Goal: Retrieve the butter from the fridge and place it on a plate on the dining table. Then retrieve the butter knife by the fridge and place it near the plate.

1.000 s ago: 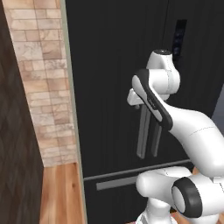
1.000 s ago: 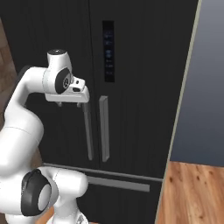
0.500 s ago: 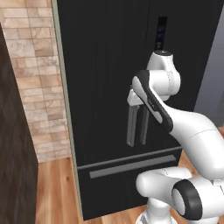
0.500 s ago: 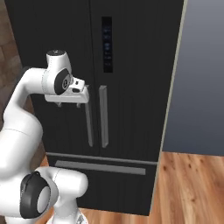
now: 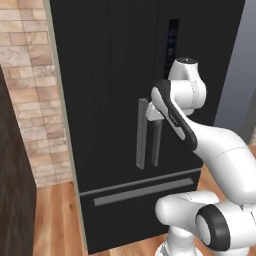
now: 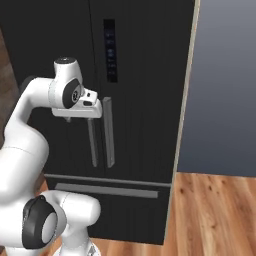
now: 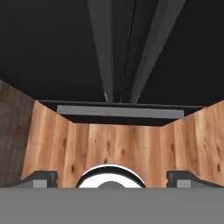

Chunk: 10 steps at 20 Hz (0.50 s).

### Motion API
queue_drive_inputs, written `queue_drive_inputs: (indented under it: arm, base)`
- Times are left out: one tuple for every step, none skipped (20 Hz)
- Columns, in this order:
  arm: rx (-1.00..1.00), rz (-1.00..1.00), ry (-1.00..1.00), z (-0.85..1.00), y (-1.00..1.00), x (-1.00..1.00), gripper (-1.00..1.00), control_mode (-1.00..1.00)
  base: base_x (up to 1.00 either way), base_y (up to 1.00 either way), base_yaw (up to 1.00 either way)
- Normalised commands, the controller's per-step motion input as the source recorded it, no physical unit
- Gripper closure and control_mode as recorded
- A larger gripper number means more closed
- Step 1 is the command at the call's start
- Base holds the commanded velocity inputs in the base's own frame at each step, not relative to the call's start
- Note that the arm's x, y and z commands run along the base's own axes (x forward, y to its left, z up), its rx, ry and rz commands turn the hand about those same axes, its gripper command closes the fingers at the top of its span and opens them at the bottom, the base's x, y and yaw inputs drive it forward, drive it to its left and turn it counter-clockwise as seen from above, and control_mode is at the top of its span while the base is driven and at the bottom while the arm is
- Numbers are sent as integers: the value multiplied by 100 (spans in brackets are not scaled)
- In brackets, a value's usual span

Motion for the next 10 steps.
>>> queue_drive_inputs:
  arm:
    - [0,0,0,0,0,0,-100,100]
    - [0,0,0,0,0,0,-100,100]
    - [0,0,0,0,0,0,-100,100]
    - [0,0,0,0,0,0,-100,100]
    - [0,0,0,0,0,0,-100,100]
    - [0,0,0,0,0,0,-100,100]
    - [0,0,0,0,0,0,-100,100]
    - [0,0,0,0,0,0,-100,100]
    - [0,0,0,0,0,0,-100,100]
    - [0,0,0,0,0,0,-100,100]
  base:
    - [0,-39,-1]
    - [0,-36,0]
    - [0,-31,0]
    - [0,-28,0]
    - [0,-23,0]
    - [0,-9,0]
    - [0,0,0]
    - [0,0,0]
    - [0,0,0]
    - [0,0,0]
